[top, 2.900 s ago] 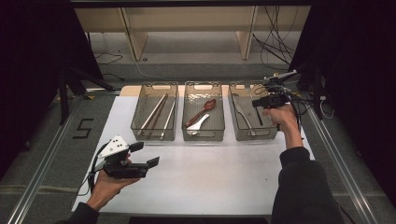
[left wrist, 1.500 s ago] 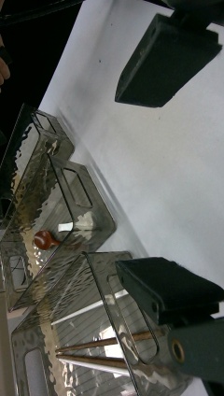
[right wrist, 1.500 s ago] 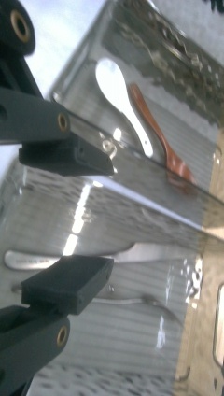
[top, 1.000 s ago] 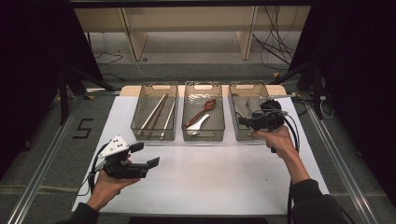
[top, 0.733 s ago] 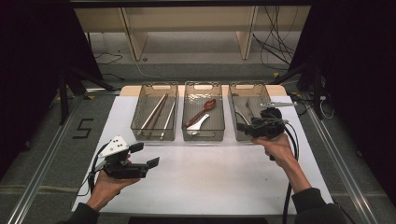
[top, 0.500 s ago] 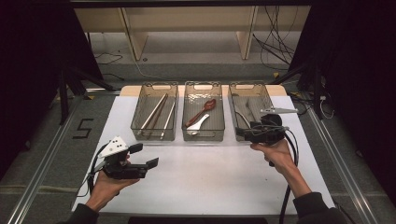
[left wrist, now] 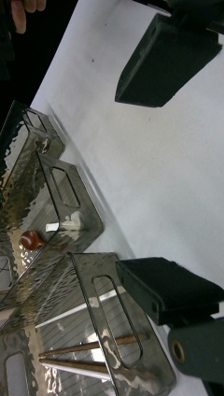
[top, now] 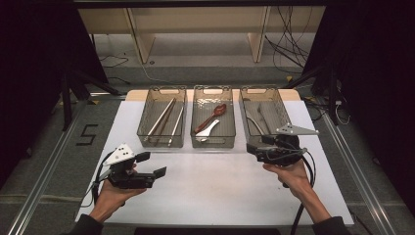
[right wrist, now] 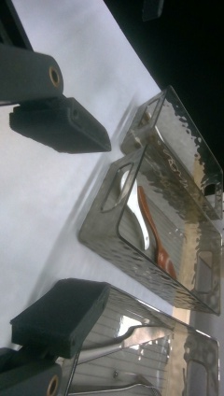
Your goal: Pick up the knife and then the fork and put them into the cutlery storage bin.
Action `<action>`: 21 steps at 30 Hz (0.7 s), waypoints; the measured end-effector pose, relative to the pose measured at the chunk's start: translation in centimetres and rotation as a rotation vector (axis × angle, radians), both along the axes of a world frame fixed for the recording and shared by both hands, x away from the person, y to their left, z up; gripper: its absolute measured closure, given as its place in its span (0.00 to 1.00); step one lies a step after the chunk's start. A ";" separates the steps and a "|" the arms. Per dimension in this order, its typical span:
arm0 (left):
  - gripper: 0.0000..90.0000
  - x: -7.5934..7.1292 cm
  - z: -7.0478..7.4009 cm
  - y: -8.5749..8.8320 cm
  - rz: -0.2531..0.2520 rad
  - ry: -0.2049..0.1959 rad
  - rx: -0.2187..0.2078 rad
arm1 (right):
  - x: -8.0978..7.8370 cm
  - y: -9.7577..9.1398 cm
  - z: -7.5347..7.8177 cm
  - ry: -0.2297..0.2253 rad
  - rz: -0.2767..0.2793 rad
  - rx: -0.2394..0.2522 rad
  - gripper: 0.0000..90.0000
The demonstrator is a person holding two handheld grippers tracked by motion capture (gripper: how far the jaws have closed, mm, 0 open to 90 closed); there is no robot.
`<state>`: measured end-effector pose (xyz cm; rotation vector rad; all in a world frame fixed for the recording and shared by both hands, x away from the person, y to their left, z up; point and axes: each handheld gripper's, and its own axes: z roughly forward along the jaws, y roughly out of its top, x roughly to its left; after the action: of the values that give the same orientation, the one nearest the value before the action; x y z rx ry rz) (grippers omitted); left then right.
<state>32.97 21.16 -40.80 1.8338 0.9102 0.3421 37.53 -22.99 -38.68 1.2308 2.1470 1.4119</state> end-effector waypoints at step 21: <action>0.17 -0.1 -0.3 -0.3 -0.021 0.032 0.003 | -4.5 -0.7 -1.4 -0.046 0.031 0.027 0.28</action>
<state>32.84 20.89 -41.08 1.8550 0.9119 0.3025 33.01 -23.68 -40.11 1.1677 2.1313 1.4720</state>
